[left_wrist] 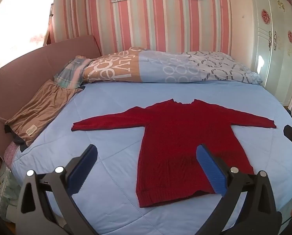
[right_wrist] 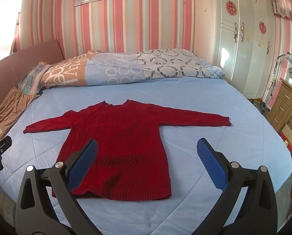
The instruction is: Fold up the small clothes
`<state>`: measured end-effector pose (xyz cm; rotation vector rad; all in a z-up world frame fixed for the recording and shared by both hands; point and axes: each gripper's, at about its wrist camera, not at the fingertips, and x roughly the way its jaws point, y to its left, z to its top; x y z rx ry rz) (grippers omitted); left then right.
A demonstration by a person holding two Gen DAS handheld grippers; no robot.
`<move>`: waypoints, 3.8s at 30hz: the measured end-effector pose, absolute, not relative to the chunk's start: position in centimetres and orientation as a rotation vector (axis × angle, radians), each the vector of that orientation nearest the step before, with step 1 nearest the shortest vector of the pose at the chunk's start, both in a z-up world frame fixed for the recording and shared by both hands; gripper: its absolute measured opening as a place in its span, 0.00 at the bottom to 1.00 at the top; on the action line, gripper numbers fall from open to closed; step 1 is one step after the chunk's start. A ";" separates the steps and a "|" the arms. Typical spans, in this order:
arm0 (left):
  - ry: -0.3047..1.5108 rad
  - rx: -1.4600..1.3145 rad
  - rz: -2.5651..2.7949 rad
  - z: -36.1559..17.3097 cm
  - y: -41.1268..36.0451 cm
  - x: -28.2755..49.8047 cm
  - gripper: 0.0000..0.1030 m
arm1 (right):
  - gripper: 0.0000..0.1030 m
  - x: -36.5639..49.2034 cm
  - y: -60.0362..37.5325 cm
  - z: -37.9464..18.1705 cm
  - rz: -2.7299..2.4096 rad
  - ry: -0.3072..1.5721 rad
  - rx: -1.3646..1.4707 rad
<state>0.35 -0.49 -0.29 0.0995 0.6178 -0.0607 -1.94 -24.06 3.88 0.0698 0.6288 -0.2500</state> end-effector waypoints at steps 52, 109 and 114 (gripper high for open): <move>0.676 0.093 -0.061 -2.2 0.5 2.8 0.98 | 0.97 1.5 -23.0 0.4 -0.225 0.688 0.060; 0.864 -0.171 0.126 -17.1 23.4 29.9 0.98 | 0.97 29.6 -18.8 -9.0 -0.001 0.799 -0.048; 0.896 -0.319 0.123 -19.9 26.4 32.6 0.98 | 0.97 32.3 -17.7 -11.4 -0.004 0.797 -0.133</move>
